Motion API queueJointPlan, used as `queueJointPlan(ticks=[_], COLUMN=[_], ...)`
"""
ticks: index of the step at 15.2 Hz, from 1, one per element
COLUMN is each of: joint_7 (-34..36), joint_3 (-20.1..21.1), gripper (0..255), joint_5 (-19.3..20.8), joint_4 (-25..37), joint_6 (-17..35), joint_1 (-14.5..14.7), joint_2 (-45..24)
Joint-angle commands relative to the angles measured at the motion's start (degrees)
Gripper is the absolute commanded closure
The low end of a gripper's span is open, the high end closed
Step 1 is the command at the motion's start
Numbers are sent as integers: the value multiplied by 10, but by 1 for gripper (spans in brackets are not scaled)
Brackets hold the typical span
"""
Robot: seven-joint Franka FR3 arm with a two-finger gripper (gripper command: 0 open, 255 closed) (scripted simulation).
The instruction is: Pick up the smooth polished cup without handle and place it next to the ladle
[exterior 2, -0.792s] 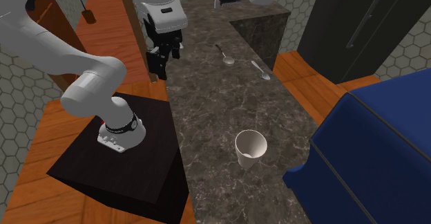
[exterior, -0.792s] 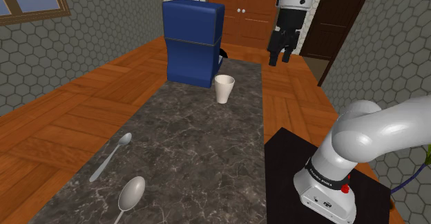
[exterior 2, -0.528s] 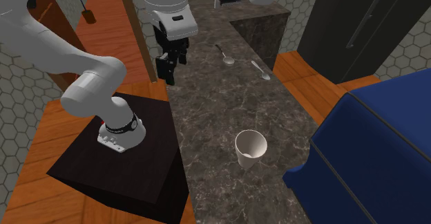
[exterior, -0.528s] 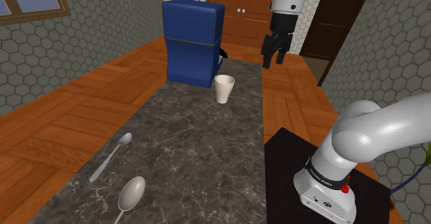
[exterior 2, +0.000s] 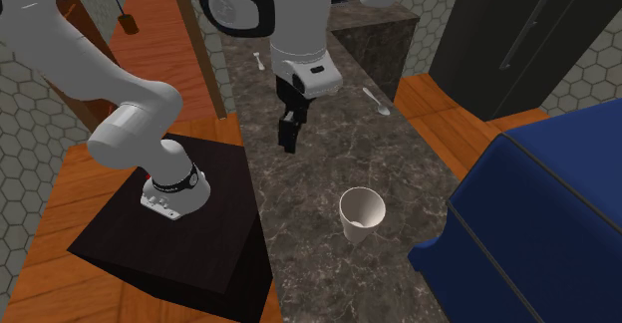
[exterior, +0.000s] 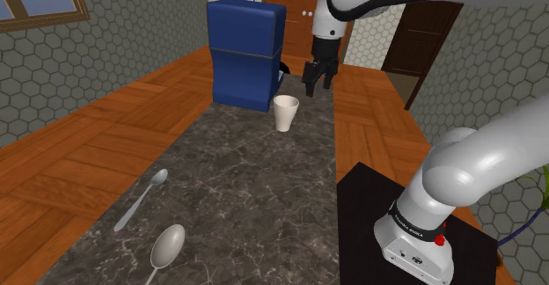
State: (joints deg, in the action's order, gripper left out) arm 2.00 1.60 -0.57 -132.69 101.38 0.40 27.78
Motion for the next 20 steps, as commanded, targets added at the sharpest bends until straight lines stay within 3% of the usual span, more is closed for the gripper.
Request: queueJointPlan(ticks=[1, 14, 20], joint_7=[2, 30, 33], joint_3=[5, 20, 17], gripper=[0, 0, 0], joint_5=[9, 96, 100], joint_4=[10, 152, 131], joint_6=[33, 177, 214], joint_1=[-1, -8, -10], joint_2=[-39, -310, -325])
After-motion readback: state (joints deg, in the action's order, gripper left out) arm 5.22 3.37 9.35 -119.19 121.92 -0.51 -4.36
